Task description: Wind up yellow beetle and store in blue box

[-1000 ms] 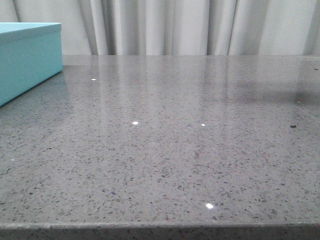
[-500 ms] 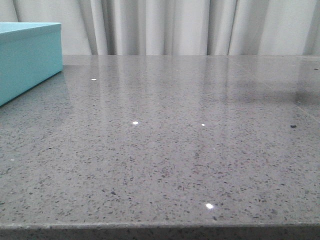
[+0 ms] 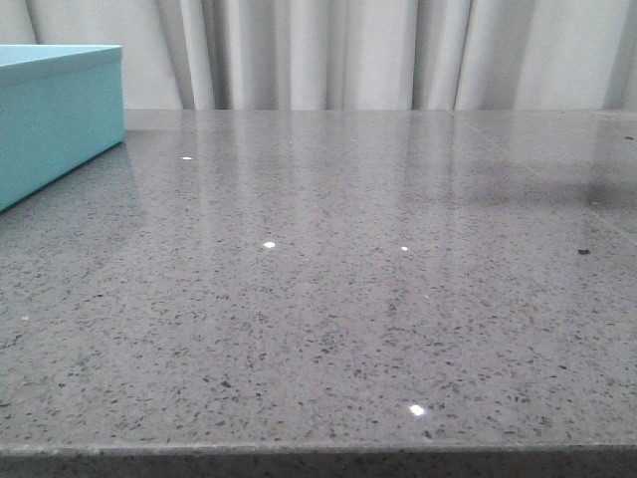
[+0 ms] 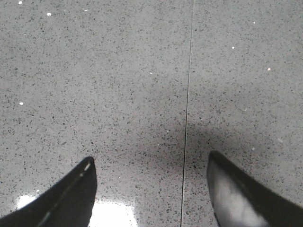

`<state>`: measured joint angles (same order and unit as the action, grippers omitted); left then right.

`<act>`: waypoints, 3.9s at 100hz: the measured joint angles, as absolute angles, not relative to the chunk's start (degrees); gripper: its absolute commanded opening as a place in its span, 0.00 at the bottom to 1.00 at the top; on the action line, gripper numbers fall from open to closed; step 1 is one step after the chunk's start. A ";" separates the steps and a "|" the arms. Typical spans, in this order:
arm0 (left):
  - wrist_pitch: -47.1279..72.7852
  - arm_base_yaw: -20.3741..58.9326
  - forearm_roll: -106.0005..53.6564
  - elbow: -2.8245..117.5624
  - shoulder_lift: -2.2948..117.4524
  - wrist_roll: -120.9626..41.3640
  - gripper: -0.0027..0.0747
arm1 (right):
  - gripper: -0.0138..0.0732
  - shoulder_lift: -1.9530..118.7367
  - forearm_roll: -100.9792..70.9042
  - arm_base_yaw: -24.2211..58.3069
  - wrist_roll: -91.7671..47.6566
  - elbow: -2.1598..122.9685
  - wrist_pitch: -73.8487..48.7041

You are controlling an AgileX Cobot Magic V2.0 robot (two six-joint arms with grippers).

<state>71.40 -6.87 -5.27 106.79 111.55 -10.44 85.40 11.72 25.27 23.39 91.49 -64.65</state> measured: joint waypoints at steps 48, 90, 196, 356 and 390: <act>71.40 -6.87 -8.68 106.79 108.46 -10.44 0.52 | 0.73 83.36 11.72 25.27 20.86 91.49 -64.69; 68.96 -6.97 -11.83 104.60 94.10 -11.43 0.05 | 0.62 70.39 11.72 25.27 17.69 85.95 -59.07; 37.88 -6.97 -14.70 37.59 27.51 -16.28 0.01 | 0.08 26.45 12.35 25.27 17.42 40.26 -34.49; 30.44 -4.92 -14.00 21.97 11.48 -11.83 0.01 | 0.08 13.38 13.02 25.27 17.42 27.00 -24.08; 7.32 4.40 -4.62 11.12 10.73 -3.27 0.01 | 0.08 13.38 13.10 25.27 17.31 27.00 -24.08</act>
<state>7.32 4.40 -4.62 11.12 10.73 -3.27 13.38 13.10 25.27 17.31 27.00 -24.08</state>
